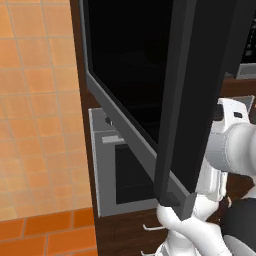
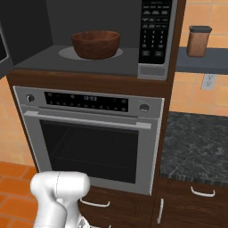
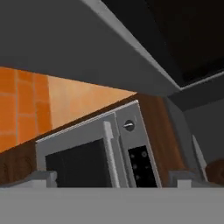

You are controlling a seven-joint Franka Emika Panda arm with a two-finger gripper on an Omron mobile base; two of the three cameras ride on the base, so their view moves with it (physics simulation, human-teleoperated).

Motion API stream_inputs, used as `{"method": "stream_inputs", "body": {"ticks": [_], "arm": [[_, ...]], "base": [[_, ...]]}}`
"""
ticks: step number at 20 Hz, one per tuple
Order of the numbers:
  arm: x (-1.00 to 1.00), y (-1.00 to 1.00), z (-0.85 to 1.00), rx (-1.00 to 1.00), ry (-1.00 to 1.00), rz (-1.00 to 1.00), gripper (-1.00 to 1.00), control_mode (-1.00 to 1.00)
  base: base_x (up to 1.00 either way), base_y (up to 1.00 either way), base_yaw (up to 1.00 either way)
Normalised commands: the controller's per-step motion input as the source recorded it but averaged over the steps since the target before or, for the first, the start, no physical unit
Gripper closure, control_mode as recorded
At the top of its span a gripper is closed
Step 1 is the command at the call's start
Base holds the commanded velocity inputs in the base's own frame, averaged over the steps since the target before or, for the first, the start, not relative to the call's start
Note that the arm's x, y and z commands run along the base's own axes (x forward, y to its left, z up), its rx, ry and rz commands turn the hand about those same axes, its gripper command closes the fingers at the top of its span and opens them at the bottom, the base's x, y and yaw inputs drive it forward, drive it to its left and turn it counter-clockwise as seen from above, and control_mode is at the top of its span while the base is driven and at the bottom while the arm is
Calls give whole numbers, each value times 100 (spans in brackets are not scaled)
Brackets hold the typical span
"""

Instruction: Open the microwave, place the bowl with waffle inside the microwave, then close the microwave door and turn it on.

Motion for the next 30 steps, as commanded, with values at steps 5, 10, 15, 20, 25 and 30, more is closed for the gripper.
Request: {"method": "stream_inputs", "body": {"ticks": [5,10,15,20,25,30], "arm": [[-100,97,-4,-37,-11,11,-100,-100],[-100,97,-3,-27,-4,0,-100,-100],[-100,92,-5,-21,-8,-2,-100,-100],[-87,100,-37,-29,-4,-2,-100,-100],[-95,100,-23,-30,-19,0,-100,-100],[-48,100,-38,-39,-25,0,-100,-100]], "base": [[0,0,0],[0,0,0],[0,0,0],[0,0,0],[0,0,0],[0,0,0]]}}
